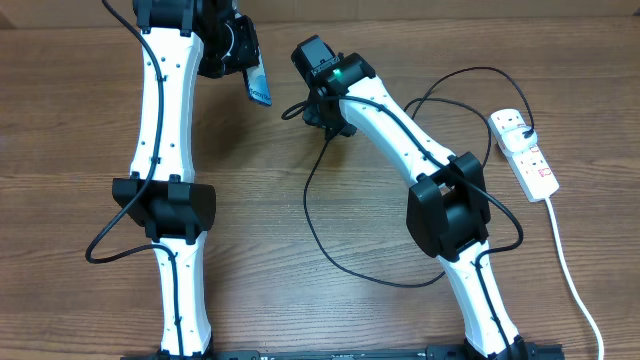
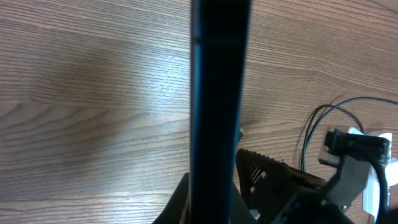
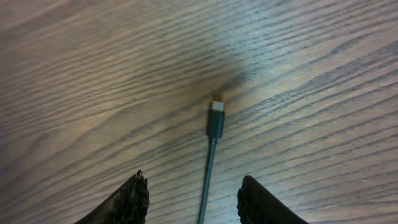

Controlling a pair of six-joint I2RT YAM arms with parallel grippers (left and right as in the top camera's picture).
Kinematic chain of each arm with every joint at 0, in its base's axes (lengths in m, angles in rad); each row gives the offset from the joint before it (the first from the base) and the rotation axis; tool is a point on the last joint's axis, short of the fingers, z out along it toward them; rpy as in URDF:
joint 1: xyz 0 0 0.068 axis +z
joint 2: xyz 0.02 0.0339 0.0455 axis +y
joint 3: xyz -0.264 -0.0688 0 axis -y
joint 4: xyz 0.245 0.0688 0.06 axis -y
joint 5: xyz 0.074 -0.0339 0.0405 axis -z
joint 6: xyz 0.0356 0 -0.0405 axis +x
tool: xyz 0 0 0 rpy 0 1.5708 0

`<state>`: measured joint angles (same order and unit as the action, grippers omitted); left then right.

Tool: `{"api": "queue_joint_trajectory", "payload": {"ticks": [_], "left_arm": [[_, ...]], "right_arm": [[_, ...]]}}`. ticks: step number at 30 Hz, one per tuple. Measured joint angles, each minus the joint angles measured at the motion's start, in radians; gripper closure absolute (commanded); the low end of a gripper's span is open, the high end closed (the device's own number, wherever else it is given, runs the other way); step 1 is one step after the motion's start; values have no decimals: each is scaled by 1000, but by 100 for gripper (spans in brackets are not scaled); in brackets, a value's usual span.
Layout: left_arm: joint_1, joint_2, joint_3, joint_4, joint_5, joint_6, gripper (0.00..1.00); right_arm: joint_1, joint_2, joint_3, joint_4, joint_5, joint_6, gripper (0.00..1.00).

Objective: Plug charger to phone and switch on socket

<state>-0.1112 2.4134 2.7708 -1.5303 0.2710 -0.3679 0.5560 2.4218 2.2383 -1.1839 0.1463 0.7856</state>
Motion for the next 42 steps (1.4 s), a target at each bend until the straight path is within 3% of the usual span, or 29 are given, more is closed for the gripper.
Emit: {"api": "queue_joint_trajectory", "payload": {"ticks": [23, 34, 42], "left_arm": [[0, 0, 0, -4, -14, 0, 96], [0, 0, 0, -4, -14, 0, 96], [0, 0, 0, -4, -14, 0, 96]], "right_arm": [[-21, 117, 0, -5, 1, 0, 57], [-25, 117, 6, -99, 3, 31, 57], [-26, 117, 6, -48, -11, 45, 68]]}}
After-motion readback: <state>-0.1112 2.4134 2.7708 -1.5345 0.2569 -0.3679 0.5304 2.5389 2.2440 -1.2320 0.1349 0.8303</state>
